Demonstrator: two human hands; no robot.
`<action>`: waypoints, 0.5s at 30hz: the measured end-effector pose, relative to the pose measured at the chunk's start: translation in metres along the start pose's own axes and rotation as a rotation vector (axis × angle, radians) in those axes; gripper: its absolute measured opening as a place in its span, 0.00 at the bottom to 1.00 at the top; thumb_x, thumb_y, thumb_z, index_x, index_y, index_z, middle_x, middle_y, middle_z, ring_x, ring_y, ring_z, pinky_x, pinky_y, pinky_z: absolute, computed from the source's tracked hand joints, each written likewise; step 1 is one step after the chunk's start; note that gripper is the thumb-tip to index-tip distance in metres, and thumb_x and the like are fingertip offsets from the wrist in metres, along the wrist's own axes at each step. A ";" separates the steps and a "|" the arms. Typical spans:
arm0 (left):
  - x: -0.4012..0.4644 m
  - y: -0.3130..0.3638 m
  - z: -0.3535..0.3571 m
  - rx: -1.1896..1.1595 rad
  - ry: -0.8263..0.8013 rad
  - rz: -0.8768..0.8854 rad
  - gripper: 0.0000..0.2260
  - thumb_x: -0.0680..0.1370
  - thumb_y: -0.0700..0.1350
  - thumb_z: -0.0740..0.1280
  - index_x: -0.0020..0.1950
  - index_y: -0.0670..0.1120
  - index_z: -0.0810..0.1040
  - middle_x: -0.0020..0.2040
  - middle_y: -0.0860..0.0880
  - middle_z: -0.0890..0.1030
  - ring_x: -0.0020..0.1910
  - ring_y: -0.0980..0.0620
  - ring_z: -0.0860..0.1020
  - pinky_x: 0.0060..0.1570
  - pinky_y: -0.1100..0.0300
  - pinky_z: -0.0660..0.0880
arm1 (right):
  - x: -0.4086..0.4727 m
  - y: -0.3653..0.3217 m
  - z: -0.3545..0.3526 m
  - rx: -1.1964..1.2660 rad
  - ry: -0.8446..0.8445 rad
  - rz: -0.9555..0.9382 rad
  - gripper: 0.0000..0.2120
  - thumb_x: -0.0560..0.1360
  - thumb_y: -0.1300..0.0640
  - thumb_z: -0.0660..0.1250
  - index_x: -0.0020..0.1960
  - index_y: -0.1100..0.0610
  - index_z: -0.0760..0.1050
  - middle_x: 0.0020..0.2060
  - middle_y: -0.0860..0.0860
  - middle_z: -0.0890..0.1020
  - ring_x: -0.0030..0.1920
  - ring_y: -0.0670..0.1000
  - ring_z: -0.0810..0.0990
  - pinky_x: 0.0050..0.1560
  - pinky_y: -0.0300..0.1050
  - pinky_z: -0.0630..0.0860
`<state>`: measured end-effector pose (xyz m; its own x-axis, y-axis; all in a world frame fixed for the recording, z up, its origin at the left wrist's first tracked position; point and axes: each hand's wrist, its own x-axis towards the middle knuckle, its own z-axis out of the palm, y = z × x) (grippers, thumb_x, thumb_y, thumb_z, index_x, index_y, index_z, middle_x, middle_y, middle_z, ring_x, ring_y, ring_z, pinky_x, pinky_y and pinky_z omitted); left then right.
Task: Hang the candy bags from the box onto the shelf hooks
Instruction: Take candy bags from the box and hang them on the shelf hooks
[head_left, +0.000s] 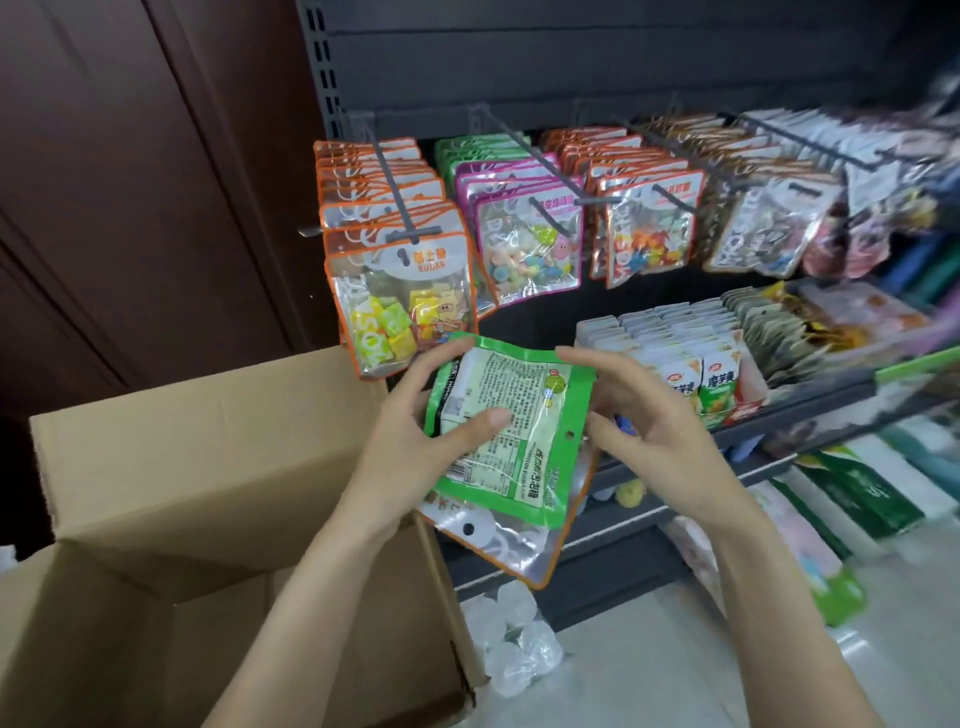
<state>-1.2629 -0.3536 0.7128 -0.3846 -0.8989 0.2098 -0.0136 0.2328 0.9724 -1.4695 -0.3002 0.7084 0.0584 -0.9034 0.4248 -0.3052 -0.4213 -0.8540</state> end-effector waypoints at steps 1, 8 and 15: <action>0.001 -0.002 0.002 0.019 -0.020 -0.007 0.25 0.68 0.48 0.74 0.63 0.56 0.74 0.54 0.63 0.81 0.53 0.62 0.80 0.49 0.64 0.77 | 0.002 0.002 -0.004 -0.075 -0.009 -0.034 0.17 0.75 0.61 0.67 0.61 0.47 0.76 0.53 0.43 0.80 0.54 0.48 0.80 0.49 0.46 0.78; 0.006 -0.011 0.019 0.107 -0.176 -0.039 0.15 0.73 0.62 0.68 0.57 0.60 0.75 0.40 0.54 0.85 0.40 0.56 0.83 0.41 0.58 0.78 | 0.006 0.013 -0.027 -0.019 0.190 -0.090 0.09 0.68 0.55 0.72 0.44 0.42 0.82 0.53 0.39 0.77 0.58 0.47 0.76 0.58 0.40 0.72; 0.027 -0.016 0.002 0.535 0.067 0.264 0.14 0.71 0.64 0.68 0.54 0.61 0.77 0.26 0.58 0.73 0.29 0.61 0.74 0.34 0.61 0.71 | 0.024 0.003 -0.062 0.051 0.519 0.093 0.05 0.73 0.62 0.69 0.44 0.56 0.73 0.36 0.41 0.84 0.38 0.41 0.82 0.36 0.36 0.78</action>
<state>-1.2746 -0.3809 0.7029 -0.3791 -0.8026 0.4606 -0.3950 0.5905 0.7038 -1.5279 -0.3182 0.7349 -0.4489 -0.7843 0.4282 -0.2389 -0.3564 -0.9033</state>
